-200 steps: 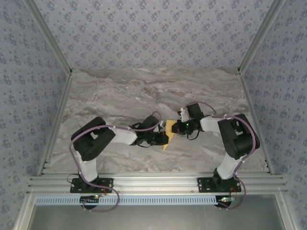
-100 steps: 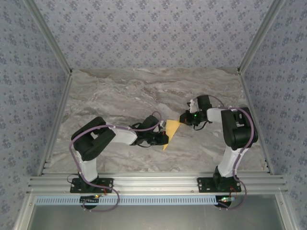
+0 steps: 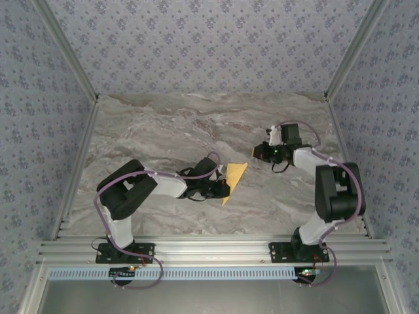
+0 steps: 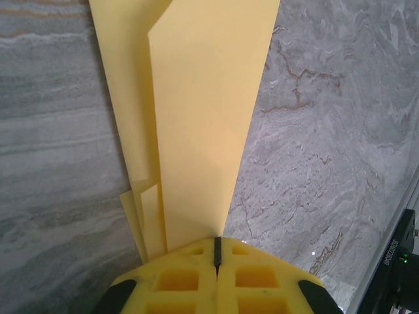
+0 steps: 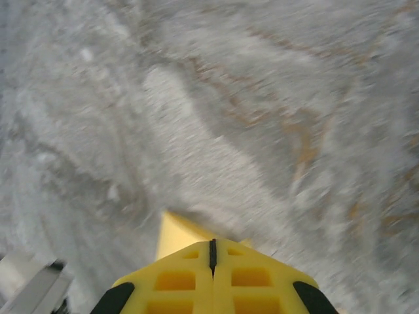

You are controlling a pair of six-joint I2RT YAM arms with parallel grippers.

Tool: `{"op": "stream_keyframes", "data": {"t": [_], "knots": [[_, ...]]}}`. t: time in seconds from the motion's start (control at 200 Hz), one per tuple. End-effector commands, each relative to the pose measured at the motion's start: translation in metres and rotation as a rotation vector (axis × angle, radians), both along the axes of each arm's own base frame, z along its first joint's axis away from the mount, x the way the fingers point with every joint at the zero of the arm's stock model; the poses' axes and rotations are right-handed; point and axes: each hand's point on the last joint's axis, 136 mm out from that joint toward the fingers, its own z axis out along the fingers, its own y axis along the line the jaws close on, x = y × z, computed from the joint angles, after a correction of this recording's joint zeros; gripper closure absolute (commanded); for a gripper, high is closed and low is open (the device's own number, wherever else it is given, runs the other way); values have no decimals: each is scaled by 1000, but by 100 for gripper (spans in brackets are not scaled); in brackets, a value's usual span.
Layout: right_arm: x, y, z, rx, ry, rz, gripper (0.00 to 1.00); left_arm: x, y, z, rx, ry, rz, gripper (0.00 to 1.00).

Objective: Fold a paper plane with a square sheet of paper (fold left side to right side)
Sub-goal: Fold the wing for the fifth time at the center of the table.

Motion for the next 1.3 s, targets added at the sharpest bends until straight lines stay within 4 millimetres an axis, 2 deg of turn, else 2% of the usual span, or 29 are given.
{"op": "stream_keyframes", "data": {"t": [0.0, 0.115, 0.265, 0.39, 0.62, 0.74, 0.829, 0.954, 1.294], "knots": [[-40, 27, -14, 31, 72, 69, 98, -20, 27, -32, 152, 79, 4, 97], [-63, 50, -34, 63, 121, 90, 98, -19, 24, -28, 140, 77, 4, 97], [-71, 67, -62, 31, 188, 129, 98, -16, 18, -18, 113, 64, -9, 95], [-74, 59, -80, -28, 228, 100, 98, -13, 14, -2, 94, 36, -19, 94], [-82, 44, -95, -134, 291, 80, 98, -10, 6, 37, 23, -21, -43, 89], [-83, 43, -98, -143, 302, 80, 98, -16, -3, 50, -41, -4, -71, 89], [-83, 42, -98, -154, 305, 80, 98, -22, -12, 51, -72, 17, -95, 88], [-84, 42, -99, -159, 310, 86, 98, -27, -16, 40, -63, 37, -105, 86], [-86, 40, -101, -178, 318, 89, 98, -25, -6, 12, 19, 57, -75, 85]]}}
